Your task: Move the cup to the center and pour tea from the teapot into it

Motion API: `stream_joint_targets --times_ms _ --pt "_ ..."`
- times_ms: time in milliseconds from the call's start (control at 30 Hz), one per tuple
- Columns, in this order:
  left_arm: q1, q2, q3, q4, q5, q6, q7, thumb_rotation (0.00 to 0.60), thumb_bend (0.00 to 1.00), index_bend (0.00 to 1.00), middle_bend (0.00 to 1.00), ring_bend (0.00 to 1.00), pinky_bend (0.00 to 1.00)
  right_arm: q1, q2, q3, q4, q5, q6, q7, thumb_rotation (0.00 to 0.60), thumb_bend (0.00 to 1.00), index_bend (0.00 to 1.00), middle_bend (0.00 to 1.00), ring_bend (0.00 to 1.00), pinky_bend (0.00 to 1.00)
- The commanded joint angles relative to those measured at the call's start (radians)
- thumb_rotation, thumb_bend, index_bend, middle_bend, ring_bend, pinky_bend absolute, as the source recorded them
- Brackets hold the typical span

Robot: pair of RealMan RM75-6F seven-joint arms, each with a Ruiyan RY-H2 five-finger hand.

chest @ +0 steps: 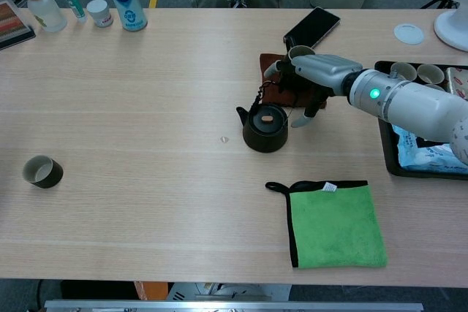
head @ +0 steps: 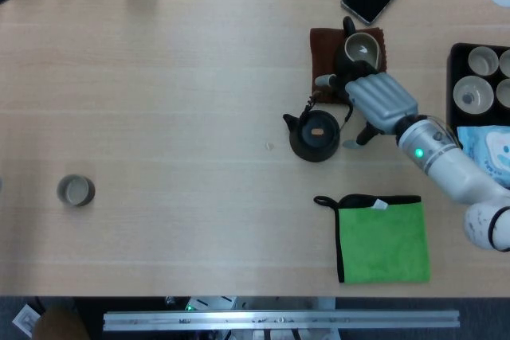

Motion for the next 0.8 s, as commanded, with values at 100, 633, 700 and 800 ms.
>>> stream_joint_targets --times_ms 100,633,700,800 --pt "0.001 0.0 0.0 -0.001 0.005 0.004 -0.002 0.6 0.34 0.21 0.19 0.11 0.03 -0.019 0.044 -0.005 -0.078 -0.091 0.011 0.063 0.6 0.0 0.16 0.35 0.23 0.0" --pt "0.021 0.01 0.007 0.002 0.01 0.031 -0.022 0.6 0.34 0.21 0.19 0.11 0.03 -0.023 0.135 -0.071 -0.268 -0.256 0.022 0.057 0.6 0.0 0.16 0.35 0.23 0.0" --pt "0.023 0.01 0.008 0.004 0.011 0.031 -0.026 0.6 0.34 0.21 0.19 0.11 0.03 -0.036 0.116 -0.07 -0.261 -0.275 0.076 0.031 0.6 0.0 0.16 0.35 0.23 0.0" --pt "0.022 0.011 0.009 0.006 0.015 0.03 -0.03 0.6 0.34 0.21 0.19 0.11 0.03 -0.051 0.069 -0.078 -0.227 -0.304 0.155 -0.056 0.6 0.0 0.16 0.34 0.23 0.0"
